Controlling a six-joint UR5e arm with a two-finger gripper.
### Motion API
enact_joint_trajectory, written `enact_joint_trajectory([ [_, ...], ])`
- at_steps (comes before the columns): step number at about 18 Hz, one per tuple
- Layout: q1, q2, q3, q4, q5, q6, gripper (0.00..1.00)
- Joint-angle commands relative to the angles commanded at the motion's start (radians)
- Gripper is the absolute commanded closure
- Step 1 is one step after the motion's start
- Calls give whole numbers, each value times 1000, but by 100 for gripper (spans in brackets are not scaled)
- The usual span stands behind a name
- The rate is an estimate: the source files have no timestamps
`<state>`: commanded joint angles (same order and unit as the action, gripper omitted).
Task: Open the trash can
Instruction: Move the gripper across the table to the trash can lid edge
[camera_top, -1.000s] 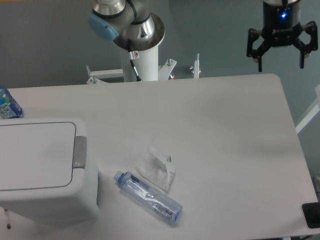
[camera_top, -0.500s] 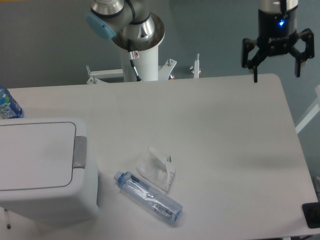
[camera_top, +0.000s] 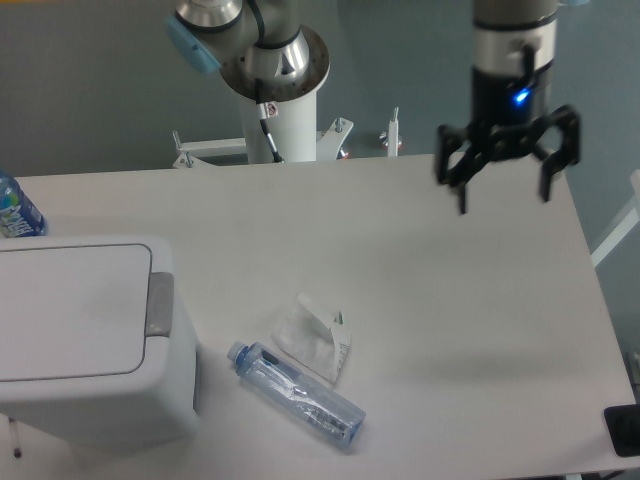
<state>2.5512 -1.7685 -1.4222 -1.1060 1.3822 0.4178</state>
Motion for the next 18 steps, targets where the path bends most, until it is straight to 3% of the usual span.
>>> enact_joint_trajectory([
  [3,-71,-35,40,0,-34,-124,0],
  [8,-103,-39,43,0,-218,-263,0],
  [13,-193,-34,34,0,-219,-300,0],
  [18,-227,-34,12,0,-218,-303,0],
])
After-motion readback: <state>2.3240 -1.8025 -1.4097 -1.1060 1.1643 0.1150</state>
